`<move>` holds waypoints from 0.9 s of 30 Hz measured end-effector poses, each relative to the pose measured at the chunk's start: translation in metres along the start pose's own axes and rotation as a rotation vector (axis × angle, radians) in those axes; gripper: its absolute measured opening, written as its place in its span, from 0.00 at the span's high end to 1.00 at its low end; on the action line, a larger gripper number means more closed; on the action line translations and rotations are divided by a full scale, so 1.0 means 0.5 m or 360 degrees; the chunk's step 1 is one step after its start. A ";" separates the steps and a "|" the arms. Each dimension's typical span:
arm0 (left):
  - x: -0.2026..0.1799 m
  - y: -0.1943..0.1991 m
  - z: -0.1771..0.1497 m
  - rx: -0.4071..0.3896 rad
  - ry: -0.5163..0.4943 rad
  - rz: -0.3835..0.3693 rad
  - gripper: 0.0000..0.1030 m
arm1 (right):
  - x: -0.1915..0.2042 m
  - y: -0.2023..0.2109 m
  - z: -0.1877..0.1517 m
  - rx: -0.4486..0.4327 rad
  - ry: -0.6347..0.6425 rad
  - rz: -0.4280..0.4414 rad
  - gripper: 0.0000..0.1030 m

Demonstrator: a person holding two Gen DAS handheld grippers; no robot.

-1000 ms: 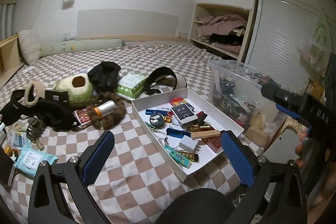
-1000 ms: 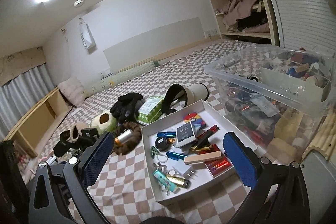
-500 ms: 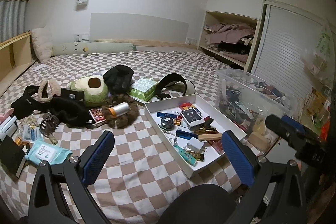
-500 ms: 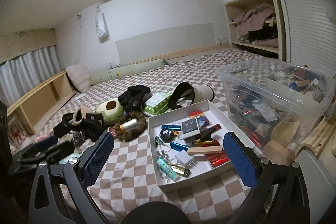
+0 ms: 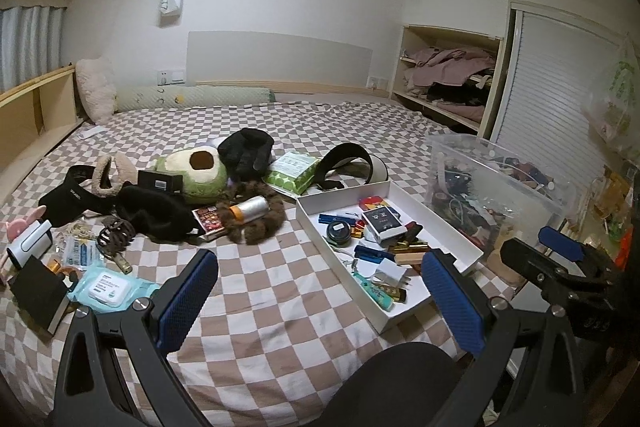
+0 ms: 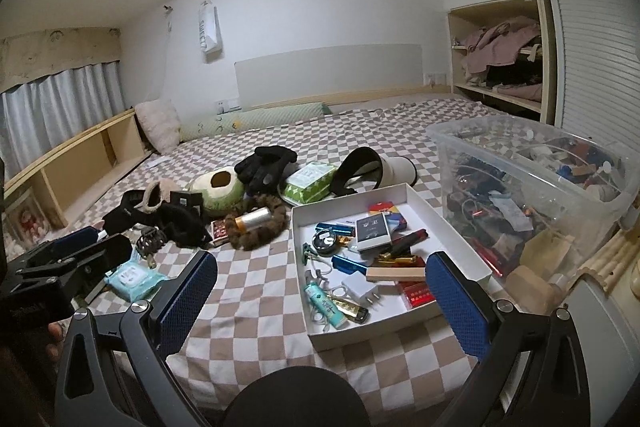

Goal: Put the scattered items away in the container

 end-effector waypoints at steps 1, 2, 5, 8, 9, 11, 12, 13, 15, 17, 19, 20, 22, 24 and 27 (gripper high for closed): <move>0.002 0.001 -0.001 -0.0001 0.0000 0.0007 0.01 | 0.002 -0.001 -0.001 0.0002 0.0003 0.0001 0.00; 0.004 0.002 -0.002 -0.0002 0.0000 0.0013 0.01 | 0.004 -0.002 -0.001 0.0004 0.0006 0.0001 0.00; 0.011 0.003 -0.005 -0.0002 0.0003 0.0029 0.01 | 0.009 -0.007 -0.002 0.0010 0.0013 0.0000 0.00; 0.018 0.002 -0.007 0.0001 0.0009 0.0040 0.01 | 0.011 -0.011 -0.004 0.0020 0.0014 0.0000 0.00; 0.020 0.002 -0.008 0.0002 0.0010 0.0042 0.01 | 0.012 -0.013 -0.005 0.0023 0.0015 -0.0001 0.00; 0.024 0.001 -0.010 0.0004 0.0014 0.0047 0.01 | 0.014 -0.015 -0.006 0.0030 0.0017 -0.0002 0.00; 0.025 -0.001 -0.011 0.0006 0.0016 0.0050 0.01 | 0.015 -0.017 -0.007 0.0034 0.0019 -0.0003 0.00; 0.026 -0.002 -0.012 0.0008 0.0017 0.0052 0.01 | 0.015 -0.018 -0.007 0.0038 0.0021 -0.0005 0.00; 0.027 -0.003 -0.012 0.0010 0.0017 0.0053 0.01 | 0.017 -0.019 -0.007 0.0042 0.0025 -0.0006 0.00; 0.027 -0.004 -0.013 0.0012 0.0017 0.0054 0.01 | 0.019 -0.020 -0.007 0.0044 0.0028 -0.0005 0.00; 0.027 -0.005 -0.013 0.0012 0.0016 0.0056 0.01 | 0.020 -0.020 -0.006 0.0045 0.0033 -0.0007 0.00; 0.027 -0.005 -0.014 0.0011 0.0017 0.0058 0.01 | 0.020 -0.021 -0.006 0.0044 0.0034 -0.0007 0.00; 0.026 -0.004 -0.014 0.0001 0.0011 0.0071 0.01 | 0.020 -0.021 -0.006 0.0046 0.0035 -0.0008 0.00; 0.025 -0.002 -0.015 -0.0017 0.0002 0.0085 0.01 | 0.020 -0.021 -0.006 0.0047 0.0036 -0.0007 0.00; 0.024 -0.002 -0.016 -0.0022 -0.0007 0.0096 0.01 | 0.019 -0.022 -0.007 0.0050 0.0037 -0.0010 0.00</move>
Point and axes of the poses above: each gripper's, at about its wrist camera, not at the fingertips, and y roughly against the way its jaws point, x to its left, z to its top, the point moved 5 cm from there along -y, roughly the way its jaws point, and after that the axes turned 2 degrees about z, right-handed, at the moved point
